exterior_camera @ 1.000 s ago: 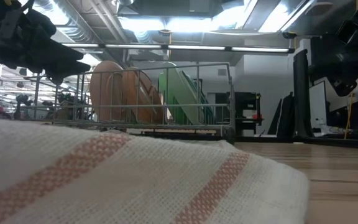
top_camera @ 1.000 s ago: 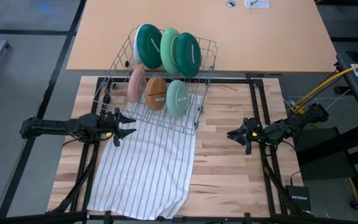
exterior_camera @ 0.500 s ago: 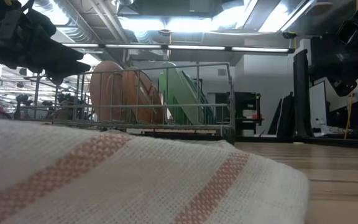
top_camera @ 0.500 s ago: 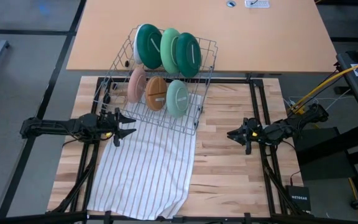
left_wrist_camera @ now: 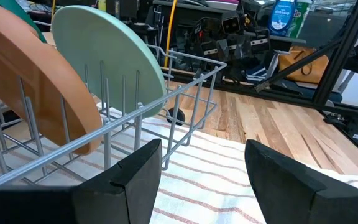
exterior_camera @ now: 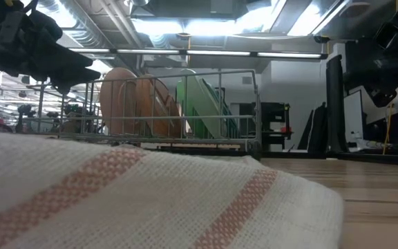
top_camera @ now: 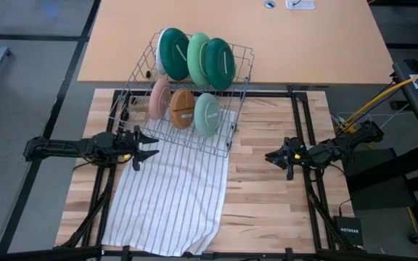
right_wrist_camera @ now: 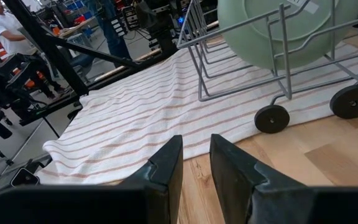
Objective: Sort dishes
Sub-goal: Return to Home Position
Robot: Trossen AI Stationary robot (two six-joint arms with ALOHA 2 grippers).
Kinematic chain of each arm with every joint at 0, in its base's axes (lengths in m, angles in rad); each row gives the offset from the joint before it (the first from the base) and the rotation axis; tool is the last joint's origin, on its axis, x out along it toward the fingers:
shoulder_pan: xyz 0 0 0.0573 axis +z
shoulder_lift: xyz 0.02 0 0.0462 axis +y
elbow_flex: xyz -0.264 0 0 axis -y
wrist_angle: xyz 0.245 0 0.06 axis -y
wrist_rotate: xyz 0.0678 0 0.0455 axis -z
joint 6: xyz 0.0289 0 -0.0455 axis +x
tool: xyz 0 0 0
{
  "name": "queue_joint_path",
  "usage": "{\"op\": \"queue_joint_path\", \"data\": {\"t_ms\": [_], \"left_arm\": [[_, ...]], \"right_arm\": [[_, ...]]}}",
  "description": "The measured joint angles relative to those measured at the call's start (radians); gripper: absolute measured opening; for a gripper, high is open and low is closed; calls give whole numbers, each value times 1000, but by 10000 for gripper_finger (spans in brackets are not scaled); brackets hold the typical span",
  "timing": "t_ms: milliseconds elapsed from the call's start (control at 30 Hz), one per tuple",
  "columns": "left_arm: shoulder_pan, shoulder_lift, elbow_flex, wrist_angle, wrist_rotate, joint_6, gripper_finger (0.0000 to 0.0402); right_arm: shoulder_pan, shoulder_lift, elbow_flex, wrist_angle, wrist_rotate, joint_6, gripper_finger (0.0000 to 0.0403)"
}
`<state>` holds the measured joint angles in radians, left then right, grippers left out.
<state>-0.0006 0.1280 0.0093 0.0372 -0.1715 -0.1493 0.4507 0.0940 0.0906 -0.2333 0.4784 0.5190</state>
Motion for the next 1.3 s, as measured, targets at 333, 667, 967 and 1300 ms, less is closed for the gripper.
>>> {"op": "queue_joint_path", "data": {"t_ms": [333,667,967,1300], "left_arm": [[0,0,0,0,0,0,219],[0,0,0,0,0,0,219],[0,-1,0,0,0,0,219],[0,-1,0,0,1,0,219]], "right_arm": [[-14,0,0,0,-1,0,85],[-99,-25,0,0,-1,0,85],[-100,-92,4,2,0,0,85],[-99,-92,5,2,0,0,85]]}}
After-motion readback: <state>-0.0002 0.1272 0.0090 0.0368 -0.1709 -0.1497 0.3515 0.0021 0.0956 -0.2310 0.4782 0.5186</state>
